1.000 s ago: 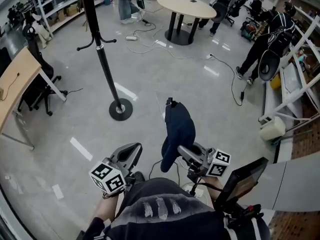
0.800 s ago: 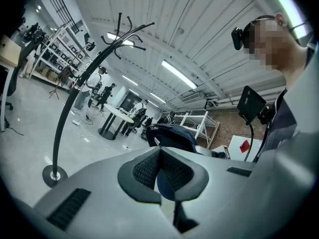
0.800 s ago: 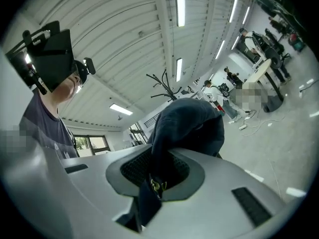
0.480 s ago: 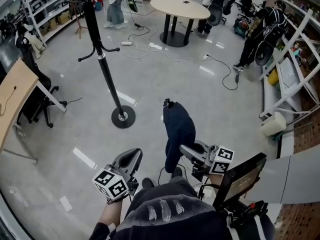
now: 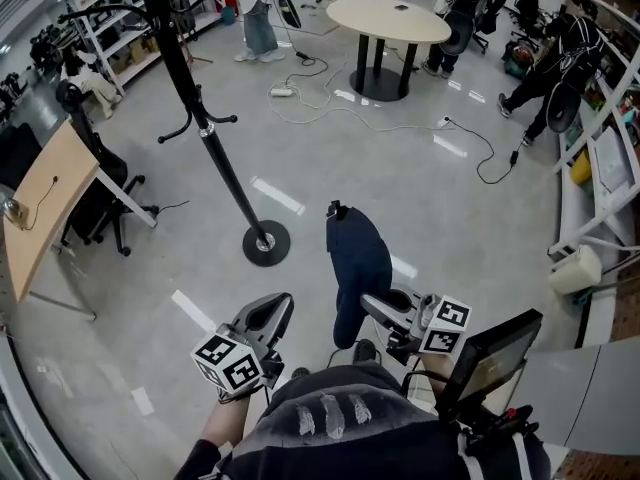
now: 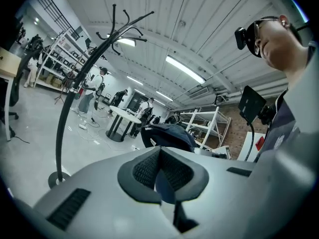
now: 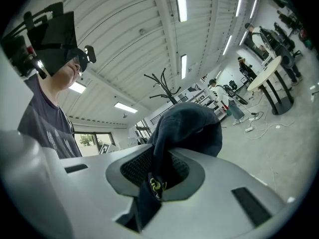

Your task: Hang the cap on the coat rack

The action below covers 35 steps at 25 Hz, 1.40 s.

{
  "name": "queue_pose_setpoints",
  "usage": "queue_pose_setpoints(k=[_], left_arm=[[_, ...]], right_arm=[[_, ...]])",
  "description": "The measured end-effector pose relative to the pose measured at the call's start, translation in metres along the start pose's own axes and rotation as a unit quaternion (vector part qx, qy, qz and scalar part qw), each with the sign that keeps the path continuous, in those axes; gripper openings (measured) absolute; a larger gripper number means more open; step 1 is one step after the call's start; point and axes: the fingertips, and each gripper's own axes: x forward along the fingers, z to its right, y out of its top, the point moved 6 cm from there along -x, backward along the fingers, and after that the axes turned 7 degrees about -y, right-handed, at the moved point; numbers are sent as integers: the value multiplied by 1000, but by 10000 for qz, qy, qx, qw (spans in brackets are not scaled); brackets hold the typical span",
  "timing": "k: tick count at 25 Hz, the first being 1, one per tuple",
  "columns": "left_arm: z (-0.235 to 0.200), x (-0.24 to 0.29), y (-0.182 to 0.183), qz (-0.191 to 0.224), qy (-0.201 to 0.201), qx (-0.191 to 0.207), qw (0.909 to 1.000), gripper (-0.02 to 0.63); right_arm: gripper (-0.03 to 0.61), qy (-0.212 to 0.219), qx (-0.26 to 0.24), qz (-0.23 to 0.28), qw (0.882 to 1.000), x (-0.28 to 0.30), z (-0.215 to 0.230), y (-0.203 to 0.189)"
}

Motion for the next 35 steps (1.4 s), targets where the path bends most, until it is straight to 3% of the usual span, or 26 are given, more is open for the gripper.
queue_pose_setpoints(k=[8, 12, 27, 35], left_arm=[[24, 116, 8, -70, 167, 329, 9993, 8], [23, 149, 5, -172, 326, 299, 9989, 8], [-23, 174, 19, 28, 299, 97, 9995, 8], [-108, 142, 61, 361, 135, -13, 9993, 8]], right_arm=[[54, 185, -101, -186, 9996, -57, 79, 36], [54, 241, -99, -254, 9993, -71, 110, 47], [54, 21, -74, -216, 9997, -56, 139, 69], [53, 106, -283, -405, 9987, 51, 136, 78]])
